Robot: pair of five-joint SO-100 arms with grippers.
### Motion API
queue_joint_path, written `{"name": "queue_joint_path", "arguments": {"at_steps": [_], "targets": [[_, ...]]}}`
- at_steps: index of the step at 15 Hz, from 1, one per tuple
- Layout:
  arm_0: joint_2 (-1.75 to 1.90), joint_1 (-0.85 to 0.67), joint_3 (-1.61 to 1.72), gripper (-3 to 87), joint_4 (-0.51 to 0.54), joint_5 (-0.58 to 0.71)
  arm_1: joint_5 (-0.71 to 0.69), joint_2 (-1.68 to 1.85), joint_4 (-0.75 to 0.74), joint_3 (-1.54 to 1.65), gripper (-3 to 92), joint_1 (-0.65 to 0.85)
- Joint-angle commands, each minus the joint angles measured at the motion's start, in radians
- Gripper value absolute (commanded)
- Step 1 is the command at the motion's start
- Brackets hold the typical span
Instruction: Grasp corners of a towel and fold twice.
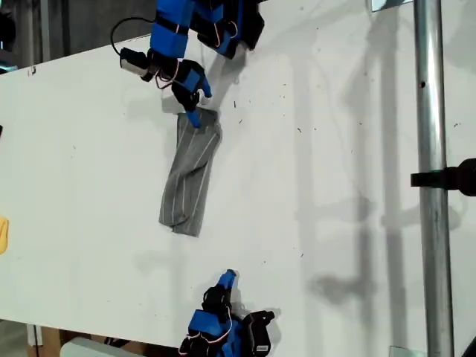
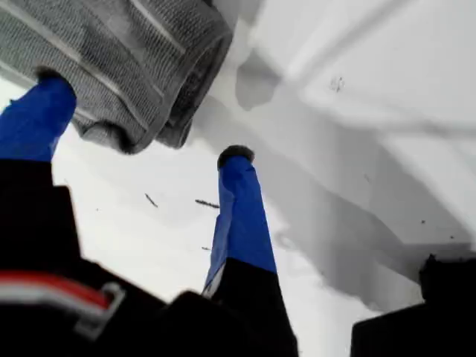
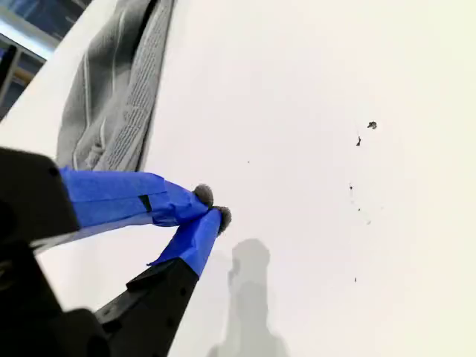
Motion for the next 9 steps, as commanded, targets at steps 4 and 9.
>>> {"name": "queue_joint_path", "arguments": {"at_steps": [4,9], "targets": [[0.005,-0.005,0.006,-2.3,0.031,-0.02,-0.163,-0.612,-0.143,-0.497,38.3,0.044],[0.005,-0.014,0.005,-2.1,0.034,-0.003,-0.232,-0.724,-0.114,-0.687,-0.2,0.021]]}}
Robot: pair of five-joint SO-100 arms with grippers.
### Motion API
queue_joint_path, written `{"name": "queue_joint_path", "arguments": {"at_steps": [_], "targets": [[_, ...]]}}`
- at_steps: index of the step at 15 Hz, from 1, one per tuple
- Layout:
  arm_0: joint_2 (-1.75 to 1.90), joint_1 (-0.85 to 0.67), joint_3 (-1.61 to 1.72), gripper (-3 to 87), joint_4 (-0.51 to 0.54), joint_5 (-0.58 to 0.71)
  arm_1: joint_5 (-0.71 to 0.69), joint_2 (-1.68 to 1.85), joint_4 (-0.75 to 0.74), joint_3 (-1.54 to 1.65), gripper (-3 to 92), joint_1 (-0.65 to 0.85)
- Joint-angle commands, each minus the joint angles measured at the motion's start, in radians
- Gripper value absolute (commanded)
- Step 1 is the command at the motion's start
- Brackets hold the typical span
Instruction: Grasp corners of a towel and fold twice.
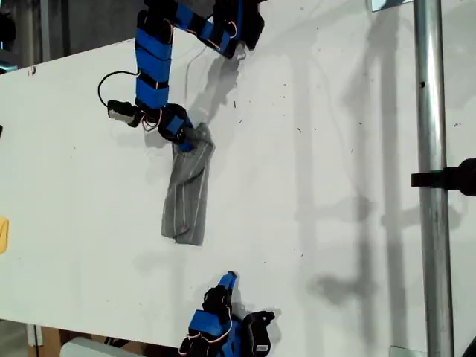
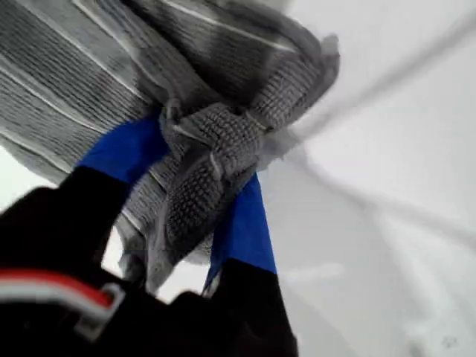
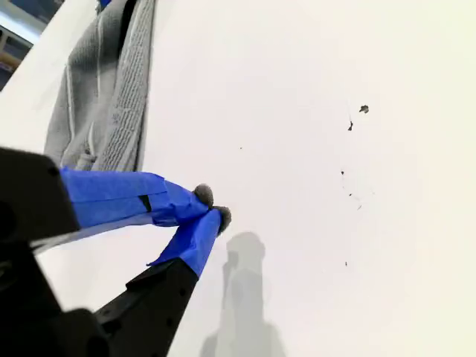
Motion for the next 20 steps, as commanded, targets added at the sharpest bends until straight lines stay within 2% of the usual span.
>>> {"name": "queue_joint_path", "arguments": {"at_steps": [1,3,6,7,8,10,13,17,18,19,20], "targets": [[0.005,-0.014,0.002,-2.1,0.006,0.009,-0.041,0.08,0.232,-0.064,-0.2,-0.002],[0.005,-0.014,0.002,-2.1,0.006,0.006,-0.034,0.356,0.456,0.035,-0.2,-0.044],[0.005,-0.015,-0.002,-1.8,0.006,0.012,0.095,0.815,0.905,0.026,-0.2,-0.149],[0.005,-0.011,-0.002,-1.7,0.008,0.012,0.146,0.885,1.009,-0.023,-0.2,-0.196],[0.005,-0.011,-0.002,-0.9,0.012,0.008,0.189,0.894,1.066,-0.064,-0.2,-0.242],[0.005,-0.008,-0.002,-0.6,0.012,0.005,0.225,0.862,1.085,-0.127,-0.2,-0.281],[0.005,-0.006,-0.002,-0.4,0.014,0.009,0.187,0.699,0.844,-0.127,-0.2,-0.279],[0.005,-0.003,-0.002,3.5,0.014,0.021,0.186,0.368,0.359,-0.13,-0.2,-0.304],[0.005,-0.009,-0.002,4.1,0.014,0.025,0.175,0.327,0.236,-0.13,26.1,-0.298],[0.005,-0.012,-0.002,4.1,0.014,0.029,0.156,0.295,0.15,-0.137,28.7,-0.279],[0.005,-0.014,-0.002,4.1,0.014,0.031,0.12,0.29,0.094,-0.181,22.4,-0.275]]}}
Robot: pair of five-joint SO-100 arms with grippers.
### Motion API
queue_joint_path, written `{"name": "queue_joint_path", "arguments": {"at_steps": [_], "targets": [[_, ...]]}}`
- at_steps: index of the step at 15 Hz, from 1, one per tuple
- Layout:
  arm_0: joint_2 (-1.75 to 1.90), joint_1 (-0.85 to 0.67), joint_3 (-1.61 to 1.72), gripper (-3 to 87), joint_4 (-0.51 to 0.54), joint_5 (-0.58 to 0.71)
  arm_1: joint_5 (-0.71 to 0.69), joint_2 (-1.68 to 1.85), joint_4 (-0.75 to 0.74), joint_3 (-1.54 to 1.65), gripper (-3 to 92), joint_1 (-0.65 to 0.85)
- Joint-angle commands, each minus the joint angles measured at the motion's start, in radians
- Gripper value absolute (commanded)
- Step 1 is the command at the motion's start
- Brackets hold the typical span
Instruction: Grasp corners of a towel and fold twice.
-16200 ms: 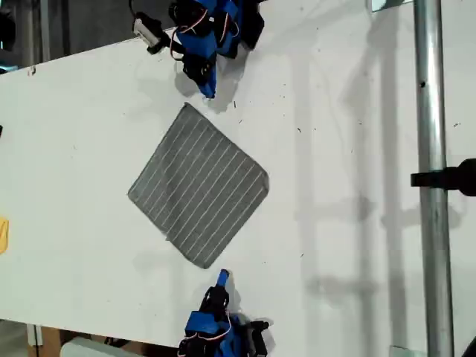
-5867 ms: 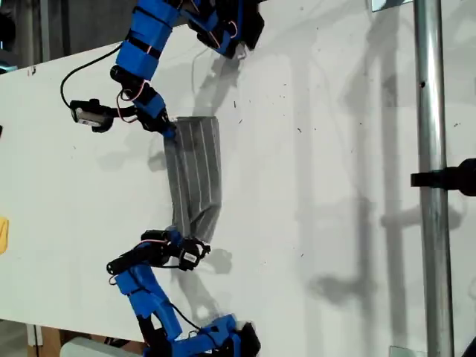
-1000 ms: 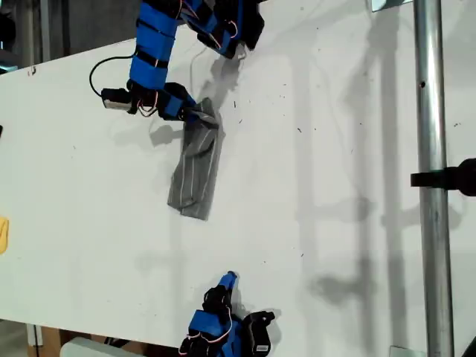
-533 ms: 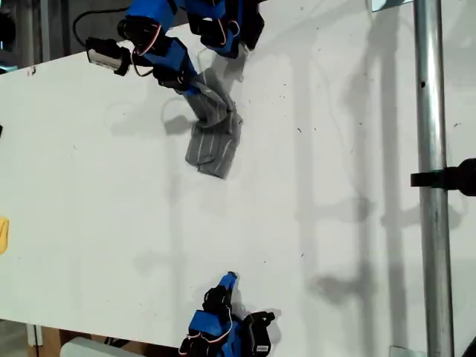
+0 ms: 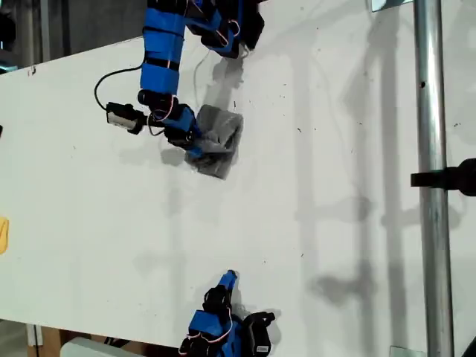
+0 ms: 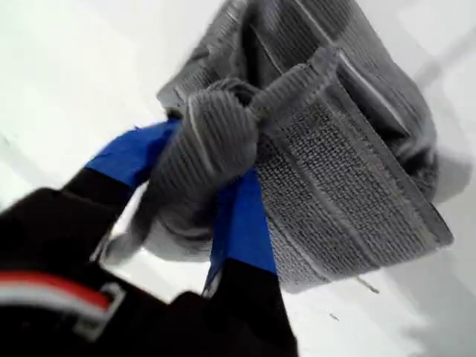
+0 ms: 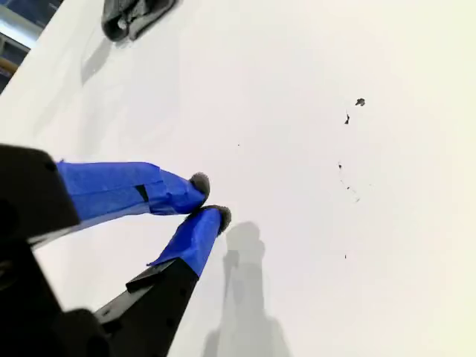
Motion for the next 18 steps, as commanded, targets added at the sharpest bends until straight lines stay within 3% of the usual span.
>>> {"name": "queue_joint_path", "arguments": {"at_steps": [1,2,3,4,5,6,7,10,12,15,18], "targets": [[0.005,-0.014,-0.002,4.1,0.005,0.014,-0.077,0.041,-0.167,-0.12,17.7,0.017],[0.005,-0.014,-0.002,4.1,0.005,0.026,-0.097,0.086,-0.213,-0.123,15.5,0.034],[0.005,-0.014,-0.002,4.1,0.005,0.123,-0.112,0.137,-0.192,-0.124,15.5,0.055],[0.002,-0.011,-0.002,4.4,0.006,0.267,-0.121,0.181,-0.121,-0.123,15.5,0.077],[0.0,0.063,-0.003,4.0,0.011,0.281,-0.132,0.235,-0.052,-0.095,15.5,0.083],[0.0,0.118,-0.003,3.8,0.011,0.419,-0.137,0.293,0.011,-0.051,14.7,0.074],[0.0,0.155,0.0,3.6,0.005,0.471,-0.141,0.36,0.043,0.02,13.0,0.038],[0.0,0.164,0.0,3.6,0.005,0.471,-0.074,0.699,0.109,0.351,-0.3,-0.1],[0.0,0.164,0.0,3.6,0.005,0.471,0.063,1.069,0.149,0.675,-0.3,-0.181],[0.0,0.164,0.0,3.6,0.005,0.469,0.31,1.588,0.357,0.991,-0.3,-0.316],[0.002,0.164,0.0,3.5,0.005,0.469,0.314,1.577,0.35,1.039,2.7,-0.354]]}}
